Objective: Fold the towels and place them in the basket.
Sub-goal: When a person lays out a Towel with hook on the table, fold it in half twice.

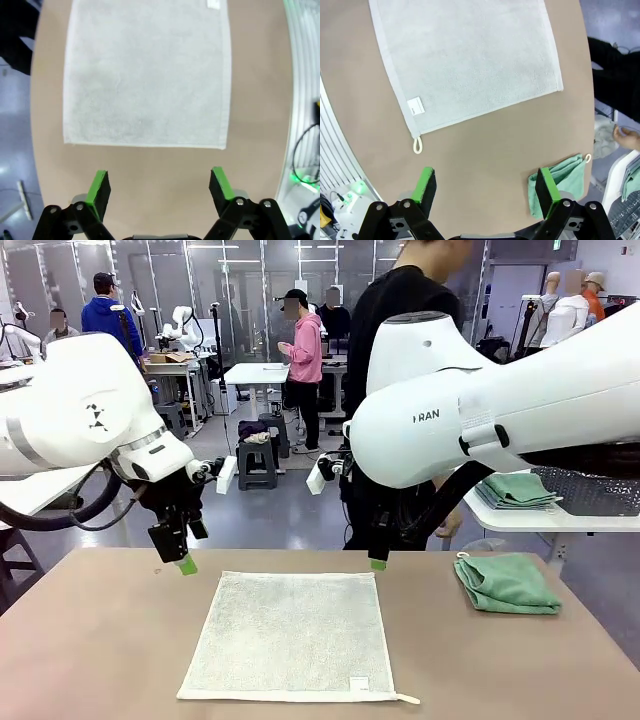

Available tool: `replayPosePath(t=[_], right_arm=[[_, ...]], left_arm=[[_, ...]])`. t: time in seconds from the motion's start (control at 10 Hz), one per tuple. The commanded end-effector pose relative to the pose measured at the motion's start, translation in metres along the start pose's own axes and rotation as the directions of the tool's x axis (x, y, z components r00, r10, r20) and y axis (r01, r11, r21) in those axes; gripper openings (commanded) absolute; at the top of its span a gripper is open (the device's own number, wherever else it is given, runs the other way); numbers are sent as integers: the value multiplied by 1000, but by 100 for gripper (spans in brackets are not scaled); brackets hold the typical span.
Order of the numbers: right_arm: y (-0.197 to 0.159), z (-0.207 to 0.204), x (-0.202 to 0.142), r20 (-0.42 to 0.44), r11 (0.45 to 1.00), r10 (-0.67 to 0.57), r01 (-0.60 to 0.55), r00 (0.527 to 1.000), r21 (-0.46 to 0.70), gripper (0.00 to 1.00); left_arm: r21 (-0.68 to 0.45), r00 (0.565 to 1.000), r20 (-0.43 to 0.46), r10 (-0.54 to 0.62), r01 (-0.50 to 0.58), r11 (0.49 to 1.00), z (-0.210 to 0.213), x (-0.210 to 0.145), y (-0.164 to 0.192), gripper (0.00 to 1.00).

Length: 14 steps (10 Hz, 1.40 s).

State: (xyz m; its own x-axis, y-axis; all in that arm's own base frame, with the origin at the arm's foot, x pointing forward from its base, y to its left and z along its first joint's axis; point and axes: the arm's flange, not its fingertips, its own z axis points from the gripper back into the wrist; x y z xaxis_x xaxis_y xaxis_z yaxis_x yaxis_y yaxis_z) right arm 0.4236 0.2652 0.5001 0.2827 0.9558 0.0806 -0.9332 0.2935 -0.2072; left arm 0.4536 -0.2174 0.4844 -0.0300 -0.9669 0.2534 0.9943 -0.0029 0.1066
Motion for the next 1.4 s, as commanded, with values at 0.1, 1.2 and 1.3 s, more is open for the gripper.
replayPosePath(t=[0.1,1.2,1.3], right_arm=[[35,-19,-6,51,995,104,-103,993,-8,100],[110,-122,-35,-10,959,250,-246,968,141,100],[112,-128,-38,-2,957,252,-249,968,151,100]], left_arm=[[-18,996,-46,-71,70,997,-26,16,-28,100],[-45,957,-291,3,-17,999,-120,10,-125,100],[-34,959,-284,19,-30,999,-120,6,-130,100]])
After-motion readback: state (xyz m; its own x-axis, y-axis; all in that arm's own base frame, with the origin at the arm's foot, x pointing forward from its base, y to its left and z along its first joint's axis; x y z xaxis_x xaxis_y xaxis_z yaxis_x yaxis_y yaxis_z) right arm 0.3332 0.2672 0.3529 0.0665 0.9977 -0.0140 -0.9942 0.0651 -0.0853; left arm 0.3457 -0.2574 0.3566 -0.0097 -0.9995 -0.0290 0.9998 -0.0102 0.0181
